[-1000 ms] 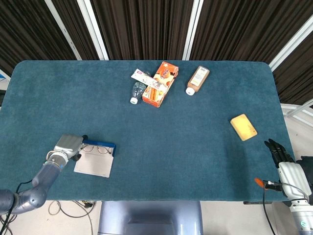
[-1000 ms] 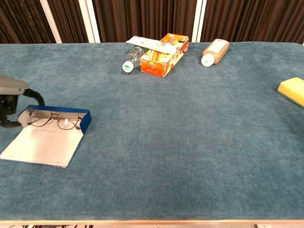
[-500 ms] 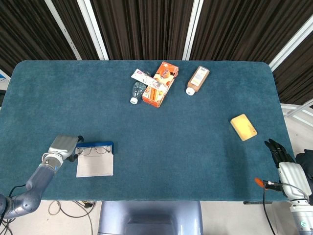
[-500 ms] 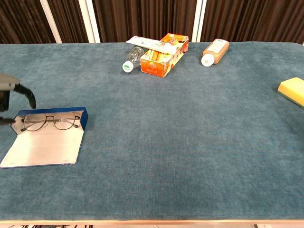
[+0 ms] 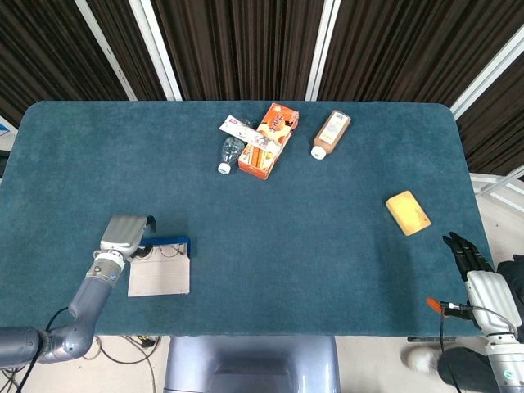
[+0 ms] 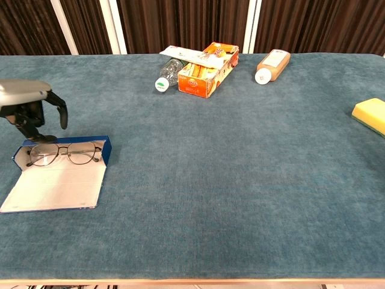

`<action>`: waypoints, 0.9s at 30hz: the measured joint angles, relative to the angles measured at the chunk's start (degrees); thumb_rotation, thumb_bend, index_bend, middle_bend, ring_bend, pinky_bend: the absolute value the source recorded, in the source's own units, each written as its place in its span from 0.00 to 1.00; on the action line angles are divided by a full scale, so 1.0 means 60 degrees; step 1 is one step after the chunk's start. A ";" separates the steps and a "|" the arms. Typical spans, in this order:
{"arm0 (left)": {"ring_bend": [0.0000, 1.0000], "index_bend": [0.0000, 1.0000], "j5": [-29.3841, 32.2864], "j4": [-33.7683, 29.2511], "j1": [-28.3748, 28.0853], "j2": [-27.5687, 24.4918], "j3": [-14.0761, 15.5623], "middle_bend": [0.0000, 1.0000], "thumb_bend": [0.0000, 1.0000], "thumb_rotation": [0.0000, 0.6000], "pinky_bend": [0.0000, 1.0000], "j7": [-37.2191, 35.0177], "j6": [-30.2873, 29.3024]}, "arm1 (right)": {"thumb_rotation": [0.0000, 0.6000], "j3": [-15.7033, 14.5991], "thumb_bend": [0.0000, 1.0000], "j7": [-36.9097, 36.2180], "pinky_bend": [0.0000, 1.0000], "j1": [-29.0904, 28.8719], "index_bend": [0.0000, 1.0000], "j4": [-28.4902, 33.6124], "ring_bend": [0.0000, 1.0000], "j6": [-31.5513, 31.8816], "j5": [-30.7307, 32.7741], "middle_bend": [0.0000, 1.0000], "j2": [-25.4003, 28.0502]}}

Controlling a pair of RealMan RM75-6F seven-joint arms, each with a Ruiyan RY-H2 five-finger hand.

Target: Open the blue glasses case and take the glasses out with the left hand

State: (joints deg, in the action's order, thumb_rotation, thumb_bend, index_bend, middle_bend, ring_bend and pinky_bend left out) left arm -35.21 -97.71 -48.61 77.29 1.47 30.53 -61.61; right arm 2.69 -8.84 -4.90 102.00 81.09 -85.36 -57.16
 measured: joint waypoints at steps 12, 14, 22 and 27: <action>0.93 0.44 -0.0087 0.0207 0.0189 0.0435 -0.0207 1.00 0.31 1.00 1.00 0.0438 -0.0303 | 1.00 0.0000 0.13 -0.0034 0.19 -0.0006 0.00 -0.0002 0.00 -0.0011 -0.0006 0.00 0.0010; 0.93 0.44 -0.0086 0.0237 0.0219 0.0466 -0.0204 1.00 0.31 1.00 1.00 0.0469 -0.0286 | 1.00 -0.0002 0.13 -0.0029 0.19 -0.0006 0.00 -0.0001 0.00 -0.0012 -0.0007 0.00 0.0010; 0.93 0.45 -0.0118 0.0327 0.0322 0.0613 -0.0268 1.00 0.30 1.00 1.00 0.0536 -0.0198 | 1.00 -0.0001 0.13 -0.0016 0.19 -0.0008 0.00 0.0001 0.00 -0.0015 -0.0002 0.00 0.0006; 0.93 0.45 -0.0151 0.0351 0.0364 0.0658 -0.0352 1.00 0.30 1.00 1.00 0.0585 -0.0199 | 1.00 0.0002 0.13 -0.0026 0.19 -0.0008 0.00 -0.0004 0.00 -0.0011 -0.0002 0.00 0.0007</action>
State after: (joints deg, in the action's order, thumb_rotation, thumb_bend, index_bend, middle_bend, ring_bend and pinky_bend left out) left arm -36.11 -95.61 -46.42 81.24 -0.64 34.04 -62.80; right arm 2.70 -9.00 -4.94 101.98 81.02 -85.37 -57.12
